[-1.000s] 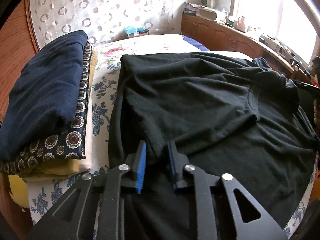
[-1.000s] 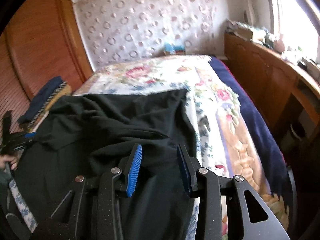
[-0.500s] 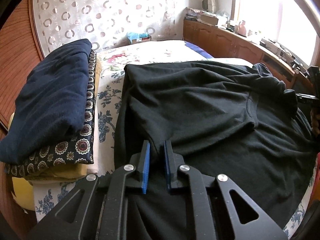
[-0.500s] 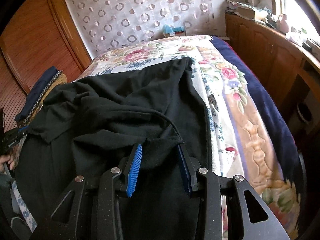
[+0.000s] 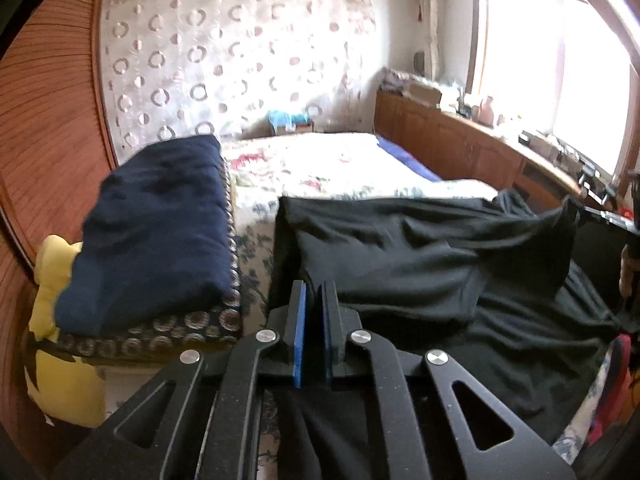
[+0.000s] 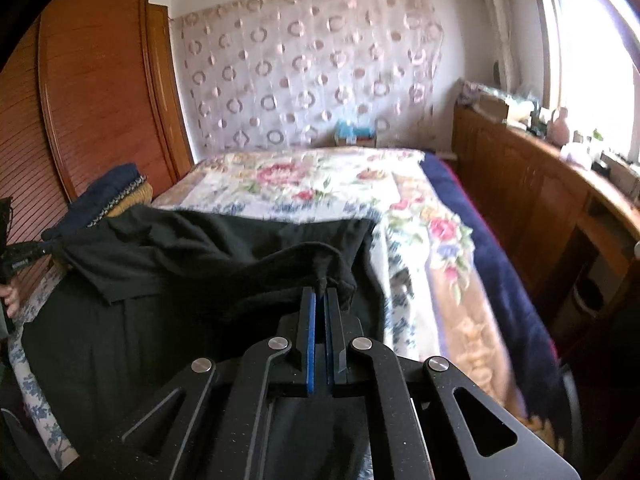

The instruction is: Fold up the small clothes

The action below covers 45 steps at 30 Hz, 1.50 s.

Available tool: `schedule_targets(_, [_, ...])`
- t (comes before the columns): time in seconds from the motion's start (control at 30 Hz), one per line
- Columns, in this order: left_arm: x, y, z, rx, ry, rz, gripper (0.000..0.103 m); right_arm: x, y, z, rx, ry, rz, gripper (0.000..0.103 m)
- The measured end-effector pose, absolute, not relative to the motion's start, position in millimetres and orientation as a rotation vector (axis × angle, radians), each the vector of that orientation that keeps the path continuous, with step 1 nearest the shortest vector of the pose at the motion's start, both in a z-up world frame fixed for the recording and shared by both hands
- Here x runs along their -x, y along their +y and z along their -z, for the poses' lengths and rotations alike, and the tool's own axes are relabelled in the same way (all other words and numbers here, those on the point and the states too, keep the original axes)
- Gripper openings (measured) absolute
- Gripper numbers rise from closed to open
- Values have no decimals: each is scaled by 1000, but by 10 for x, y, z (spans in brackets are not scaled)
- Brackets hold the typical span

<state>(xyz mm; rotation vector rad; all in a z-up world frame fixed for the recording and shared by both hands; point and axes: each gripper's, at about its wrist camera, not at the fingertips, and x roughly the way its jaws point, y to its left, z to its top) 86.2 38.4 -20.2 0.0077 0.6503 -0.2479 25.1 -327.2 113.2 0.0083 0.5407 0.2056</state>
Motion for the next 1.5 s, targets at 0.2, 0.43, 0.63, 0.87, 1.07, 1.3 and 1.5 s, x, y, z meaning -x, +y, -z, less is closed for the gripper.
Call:
schedule_targets(0.2, [-709,632,66,43,615,239,7,19,-3307,-1185,4,491,-202,3])
schedule_targets(0.43, [-469,750,10,55,615,239,7,369,-3327,-1116,9,472,-200,3])
schedule_targets(0.63, [-142,792,118,58,645,235,7,614,-3431,-1133,-10,471,-202,2])
schedule_targets(0.87, [18,828,372,35,712,209,7,672,-3423,-1042,-26,527,-223,2])
schedule_targets(1.07, [138,852,423,51,719,214,7,604,-3325,-955,22,580,-208,2])
schedule_targets(1.3, [324,854,247,37,689,211,7,801,-3389,-1149,-1,536,-196,2])
schedule_targets(1.5, [269,868,488,32,767,193,10,841,-3401,-919,7,616,-225,2])
